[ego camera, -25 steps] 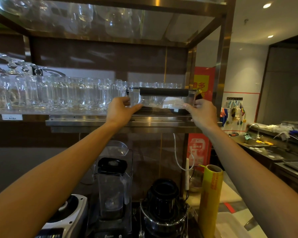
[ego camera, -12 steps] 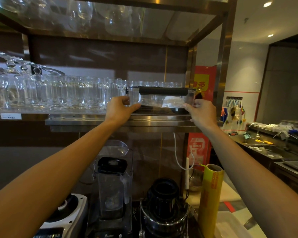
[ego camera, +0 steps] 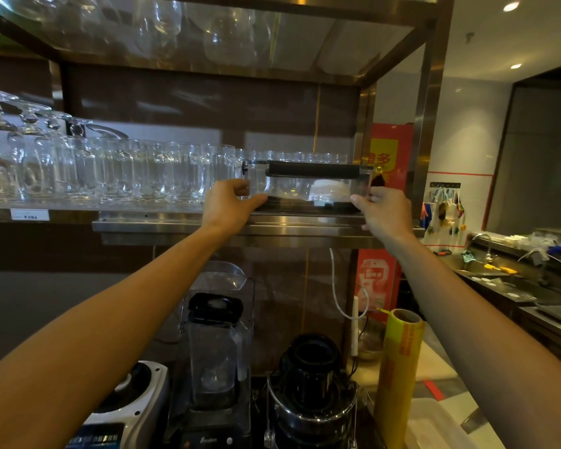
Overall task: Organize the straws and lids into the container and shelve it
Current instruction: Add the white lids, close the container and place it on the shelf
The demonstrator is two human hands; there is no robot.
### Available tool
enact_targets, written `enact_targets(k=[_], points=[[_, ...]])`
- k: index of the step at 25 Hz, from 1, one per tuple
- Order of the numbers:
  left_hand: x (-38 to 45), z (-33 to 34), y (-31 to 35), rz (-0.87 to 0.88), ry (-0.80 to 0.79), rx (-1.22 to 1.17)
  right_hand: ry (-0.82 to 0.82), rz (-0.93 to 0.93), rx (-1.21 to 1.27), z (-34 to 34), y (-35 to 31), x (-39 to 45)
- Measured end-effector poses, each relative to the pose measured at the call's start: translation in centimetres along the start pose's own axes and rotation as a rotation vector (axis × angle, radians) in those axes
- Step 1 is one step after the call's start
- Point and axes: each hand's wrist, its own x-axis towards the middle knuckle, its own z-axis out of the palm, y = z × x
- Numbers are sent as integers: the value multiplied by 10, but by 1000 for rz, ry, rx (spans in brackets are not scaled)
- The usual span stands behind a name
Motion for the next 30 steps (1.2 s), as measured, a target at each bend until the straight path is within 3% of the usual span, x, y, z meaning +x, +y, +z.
enact_targets(k=[20,30], points=[[-4,-2,3,15,-47,7,-6,8,13,4,2,-5],[-14,-29,11,64,-144,15,-83,9,-139,1,-20,-25]])
